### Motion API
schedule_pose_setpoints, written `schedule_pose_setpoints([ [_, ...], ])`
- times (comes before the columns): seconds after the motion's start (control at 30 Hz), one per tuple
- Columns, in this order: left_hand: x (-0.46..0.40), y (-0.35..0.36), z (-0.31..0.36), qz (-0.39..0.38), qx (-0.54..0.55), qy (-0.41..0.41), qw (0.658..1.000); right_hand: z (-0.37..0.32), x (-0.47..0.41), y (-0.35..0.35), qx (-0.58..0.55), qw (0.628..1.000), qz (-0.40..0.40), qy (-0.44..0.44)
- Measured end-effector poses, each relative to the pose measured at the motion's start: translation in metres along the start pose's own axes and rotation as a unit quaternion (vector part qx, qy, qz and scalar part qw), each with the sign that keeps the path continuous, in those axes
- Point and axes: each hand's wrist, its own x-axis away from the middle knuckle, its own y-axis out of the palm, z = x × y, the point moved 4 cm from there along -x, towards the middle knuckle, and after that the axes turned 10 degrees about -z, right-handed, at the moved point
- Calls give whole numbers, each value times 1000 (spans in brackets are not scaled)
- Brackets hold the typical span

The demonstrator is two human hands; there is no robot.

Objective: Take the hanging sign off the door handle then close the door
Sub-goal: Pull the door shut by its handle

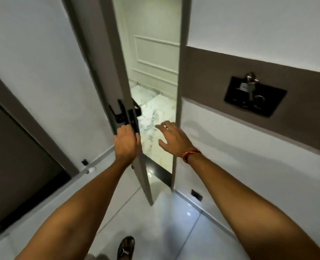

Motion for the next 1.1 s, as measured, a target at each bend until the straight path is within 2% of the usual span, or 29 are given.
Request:
schedule_pose_setpoints([
  [0.1,-48,-22,-60,68,-2,49,997,-56,-69,-17,42,987,155,-30],
  [0.2,-90,-32,-112,39,-39,145,988,-103,-118,-27,105,947,303,-24],
  [0.27,-107,-29,-125,1,-50,243,969,-117,-132,-33,176,924,337,-28],
  [0.43,-142,-16,-132,-53,-43,411,909,-102,-163,-37,353,882,311,29],
  [0.53,-158,-7,-131,-66,-19,452,889,-86,-170,-38,391,865,313,29],
  [0.7,-183,3,-102,-49,-43,516,854,-58,-170,-46,421,855,293,82],
  [0.9,-207,15,-41,-79,9,507,858,-22,-165,-85,429,857,234,165],
  [1.1,-233,25,20,-149,-4,435,888,6,-185,-139,434,836,196,273],
])
